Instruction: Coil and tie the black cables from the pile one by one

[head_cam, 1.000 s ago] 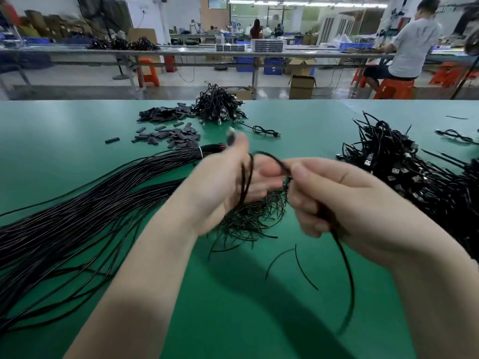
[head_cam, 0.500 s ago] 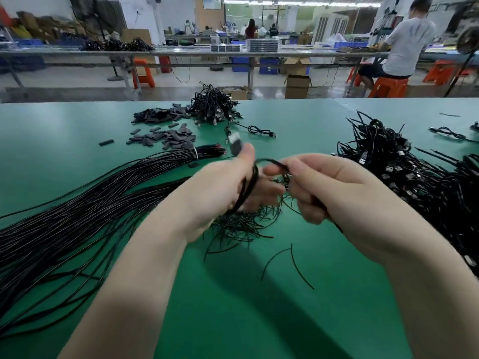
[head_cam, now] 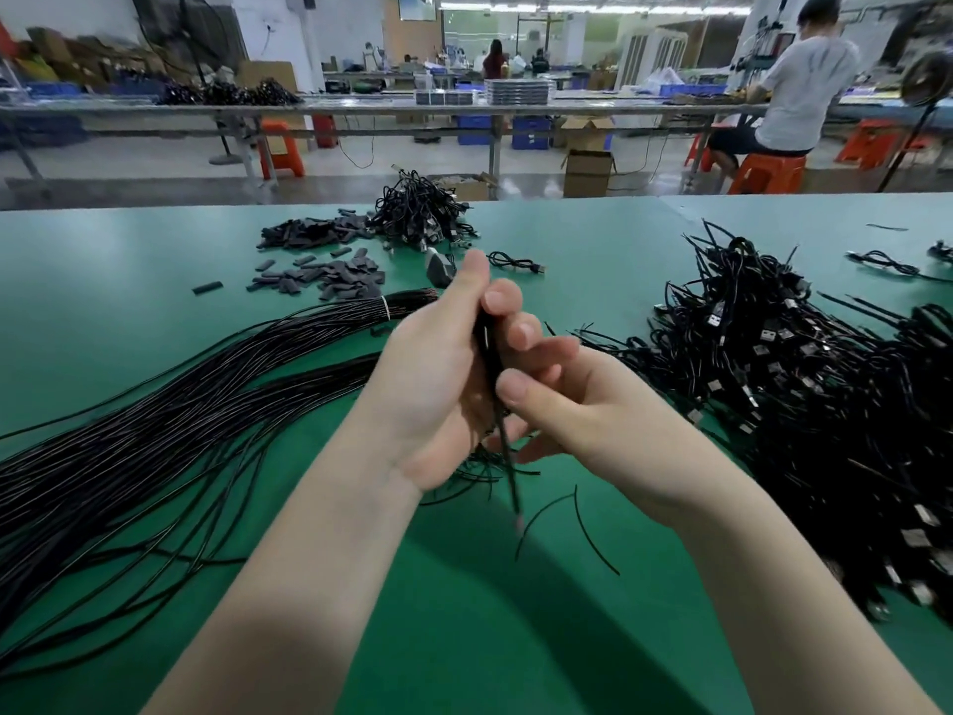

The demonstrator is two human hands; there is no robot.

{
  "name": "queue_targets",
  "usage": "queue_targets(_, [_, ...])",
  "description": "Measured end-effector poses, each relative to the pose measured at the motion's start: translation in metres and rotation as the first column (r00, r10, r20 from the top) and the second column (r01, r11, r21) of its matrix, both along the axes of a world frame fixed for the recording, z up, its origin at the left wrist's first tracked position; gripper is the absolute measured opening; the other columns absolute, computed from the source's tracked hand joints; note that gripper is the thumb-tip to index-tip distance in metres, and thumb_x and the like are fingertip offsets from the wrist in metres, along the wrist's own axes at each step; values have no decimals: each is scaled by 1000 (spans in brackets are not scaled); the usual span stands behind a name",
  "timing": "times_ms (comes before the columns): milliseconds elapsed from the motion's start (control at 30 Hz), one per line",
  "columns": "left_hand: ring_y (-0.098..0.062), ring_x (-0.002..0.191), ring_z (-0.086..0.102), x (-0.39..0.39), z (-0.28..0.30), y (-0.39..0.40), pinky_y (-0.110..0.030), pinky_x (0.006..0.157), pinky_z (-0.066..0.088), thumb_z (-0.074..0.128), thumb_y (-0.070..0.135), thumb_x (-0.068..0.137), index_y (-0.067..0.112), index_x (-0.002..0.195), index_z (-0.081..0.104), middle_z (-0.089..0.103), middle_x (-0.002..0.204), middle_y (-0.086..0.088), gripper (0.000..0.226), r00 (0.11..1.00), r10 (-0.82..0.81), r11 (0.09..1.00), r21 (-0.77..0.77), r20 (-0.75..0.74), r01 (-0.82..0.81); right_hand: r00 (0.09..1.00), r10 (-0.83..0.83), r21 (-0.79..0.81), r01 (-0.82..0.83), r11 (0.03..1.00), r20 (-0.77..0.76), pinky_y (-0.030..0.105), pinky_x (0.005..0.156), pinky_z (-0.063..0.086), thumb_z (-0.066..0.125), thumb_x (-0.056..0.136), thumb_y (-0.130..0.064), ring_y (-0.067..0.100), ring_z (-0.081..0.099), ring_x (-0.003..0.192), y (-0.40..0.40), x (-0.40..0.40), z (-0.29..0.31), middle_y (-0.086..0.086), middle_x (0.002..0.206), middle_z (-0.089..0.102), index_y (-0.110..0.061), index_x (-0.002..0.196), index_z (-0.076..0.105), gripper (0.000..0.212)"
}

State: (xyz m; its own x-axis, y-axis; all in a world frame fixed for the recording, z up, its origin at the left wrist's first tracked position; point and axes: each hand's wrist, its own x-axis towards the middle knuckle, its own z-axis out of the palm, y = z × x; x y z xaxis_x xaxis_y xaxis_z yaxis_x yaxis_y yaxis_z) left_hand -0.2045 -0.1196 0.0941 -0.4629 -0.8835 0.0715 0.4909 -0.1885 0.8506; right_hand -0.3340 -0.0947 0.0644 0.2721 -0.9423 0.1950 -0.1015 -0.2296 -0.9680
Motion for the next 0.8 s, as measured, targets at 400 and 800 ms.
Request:
queue_targets(400, [-22,72,59,1,-17,-4,-30,57,44,46,59,84,25,55,56,64,75,-7,46,930,10,994,-107,366,32,994,-58,153,44,987,90,30,72,57,63,86,-8,19,54,71,0,7,-18,13,81,53,-12,89,59,6])
queue_targets(800, [-13,78,60,7,-55,-11,-27,68,53,31,52,101,20,100,69,63,102,1,50,429,64,997,-80,901,20,818,-170,189,320,928,-549,28,52,31,33,100,-17,19,42,55,5,-10,-64,3,68,46,-4,102,51,23])
